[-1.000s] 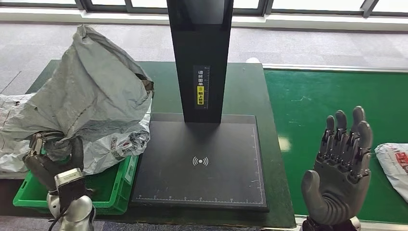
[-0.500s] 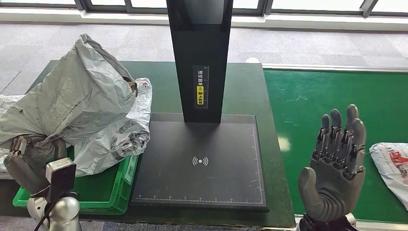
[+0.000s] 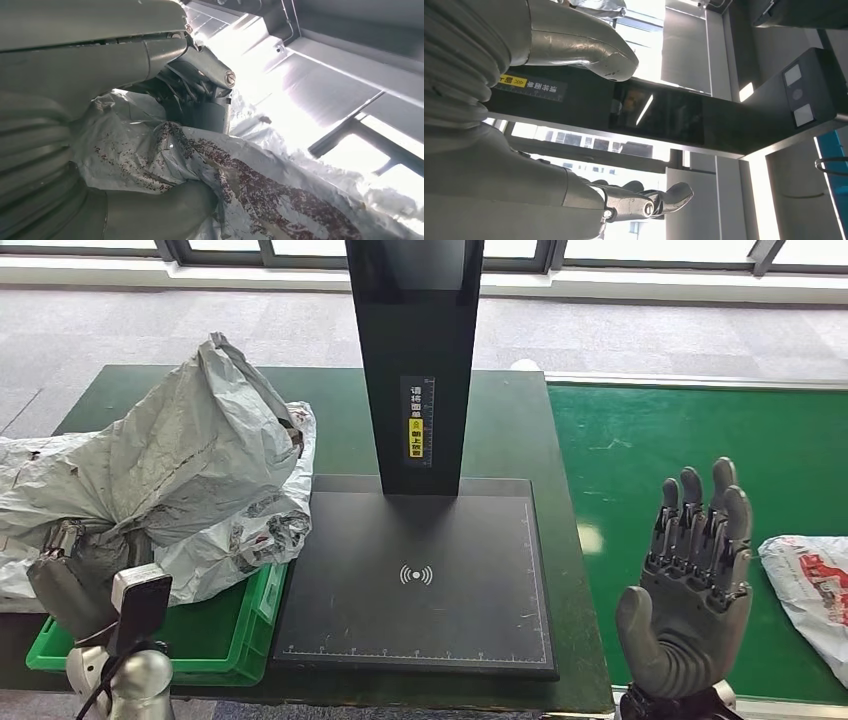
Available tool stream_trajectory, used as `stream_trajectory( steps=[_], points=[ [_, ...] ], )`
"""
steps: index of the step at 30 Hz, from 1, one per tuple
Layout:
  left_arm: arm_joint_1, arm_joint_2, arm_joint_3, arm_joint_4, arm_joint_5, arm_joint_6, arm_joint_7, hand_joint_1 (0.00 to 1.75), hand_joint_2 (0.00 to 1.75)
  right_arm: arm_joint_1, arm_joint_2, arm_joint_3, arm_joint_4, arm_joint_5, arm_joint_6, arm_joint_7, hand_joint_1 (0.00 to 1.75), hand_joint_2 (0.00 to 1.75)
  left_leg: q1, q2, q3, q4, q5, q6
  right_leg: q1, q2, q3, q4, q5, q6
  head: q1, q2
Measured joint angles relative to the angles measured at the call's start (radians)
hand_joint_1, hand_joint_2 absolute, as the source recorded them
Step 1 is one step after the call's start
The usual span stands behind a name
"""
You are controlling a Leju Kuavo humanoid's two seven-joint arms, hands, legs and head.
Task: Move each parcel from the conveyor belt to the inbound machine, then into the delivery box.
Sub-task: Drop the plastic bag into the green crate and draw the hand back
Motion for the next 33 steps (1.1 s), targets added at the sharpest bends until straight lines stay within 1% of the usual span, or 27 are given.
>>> stream_trajectory(
  steps=[2, 3, 6, 7, 11, 17, 20, 22, 24, 26, 29, 33],
  points=[
    [-0.010, 0.000, 0.000, 0.021, -0.079, -0.033, 0.056, 1.75, 1.75, -0.001, 0.000, -0.003, 0.002, 0.000, 0.003, 0.000, 0.00, 1.75, 0.000, 0.000, 0.000, 0.000, 0.000, 0.000, 0.000, 0.000, 0.000, 0.000, 0.000, 0.000, 0.000, 0.000],
    [-0.016, 0.000, 0.000, 0.037, -0.111, -0.048, 0.077, 1.62, 1.75, -0.001, 0.000, -0.005, 0.004, 0.000, 0.004, 0.000, 0.00, 1.75, 0.000, 0.000, 0.000, 0.000, 0.000, 0.000, 0.000, 0.000, 0.000, 0.000, 0.000, 0.000, 0.000, 0.000],
    [-0.031, 0.001, -0.004, 0.088, -0.178, -0.081, 0.124, 0.31, 1.75, -0.003, 0.000, -0.010, 0.010, 0.000, 0.009, 0.000, 0.00, 1.75, 0.000, 0.001, 0.000, 0.000, 0.001, -0.001, 0.000, 0.001, 0.000, 0.000, 0.001, 0.000, 0.000, 0.000],
    [-0.036, 0.001, -0.007, 0.103, -0.193, -0.089, 0.136, 0.00, 1.75, -0.003, 0.000, -0.010, 0.012, 0.001, 0.012, 0.000, 0.00, 1.75, 0.000, 0.001, 0.000, 0.000, 0.001, -0.001, 0.000, 0.001, -0.001, 0.000, 0.001, 0.000, 0.000, 0.000],
    [-0.041, -0.003, -0.025, 0.133, -0.222, -0.091, 0.159, 0.00, 0.00, -0.007, 0.000, -0.012, 0.022, 0.005, 0.019, 0.000, 0.00, 1.75, 0.000, 0.001, 0.000, 0.000, 0.001, -0.001, 0.000, 0.001, 0.000, 0.000, 0.001, 0.000, 0.000, 0.000],
    [-0.018, -0.015, -0.029, 0.110, -0.206, -0.028, 0.190, 0.00, 0.00, -0.025, 0.001, -0.012, 0.041, 0.014, 0.023, 0.000, 0.00, 1.75, 0.000, 0.001, -0.001, 0.000, 0.001, -0.001, 0.000, 0.001, -0.001, 0.000, 0.001, 0.000, 0.000, 0.000],
    [-0.011, -0.016, -0.027, 0.091, -0.166, 0.026, 0.194, 0.00, 0.00, -0.027, 0.001, -0.012, 0.046, 0.014, 0.024, 0.000, 0.00, 1.75, 0.000, 0.000, -0.001, 0.000, 0.001, -0.001, 0.000, 0.000, -0.001, 0.000, 0.001, 0.000, 0.000, 0.000],
    [-0.005, -0.026, -0.010, 0.068, -0.110, 0.085, 0.161, 0.00, 0.00, -0.030, 0.001, -0.012, 0.052, 0.013, 0.029, 0.000, 0.00, 1.75, 0.000, 0.000, -0.002, 0.000, 0.001, -0.001, 0.000, 0.001, -0.001, 0.000, 0.001, 0.000, 0.000, 0.000],
    [-0.001, -0.045, 0.022, 0.037, -0.046, 0.124, 0.108, 0.00, 0.00, -0.037, 0.001, -0.012, 0.062, 0.014, 0.033, 0.000, 0.00, 1.75, 0.000, 0.001, -0.002, 0.000, 0.001, -0.001, 0.000, 0.001, -0.001, 0.000, 0.001, 0.000, 0.000, 0.000],
    [0.009, -0.057, 0.047, 0.010, 0.011, 0.132, 0.077, 0.00, 0.00, -0.043, 0.001, -0.012, 0.072, 0.015, 0.030, 0.000, 0.00, 1.75, 0.000, 0.000, -0.002, 0.000, 0.001, -0.001, 0.000, 0.000, -0.001, 0.000, 0.001, 0.000, 0.000, 0.000],
    [0.026, -0.062, 0.063, -0.023, 0.084, 0.135, 0.063, 0.00, 0.00, -0.045, 0.001, -0.012, 0.081, 0.015, 0.021, 0.000, 0.00, 1.75, 0.000, 0.000, -0.002, 0.000, 0.001, -0.001, 0.000, 0.000, -0.001, 0.000, 0.001, 0.000, 0.000, 0.000],
    [0.034, -0.064, 0.075, -0.052, 0.117, 0.135, 0.054, 0.00, 0.00, -0.046, 0.001, -0.012, 0.089, 0.015, 0.017, 0.000, 0.00, 1.75, 0.000, 0.000, -0.002, 0.000, 0.001, -0.001, 0.000, 0.000, -0.001, 0.000, 0.001, 0.000, 0.000, 0.000]
  ],
)
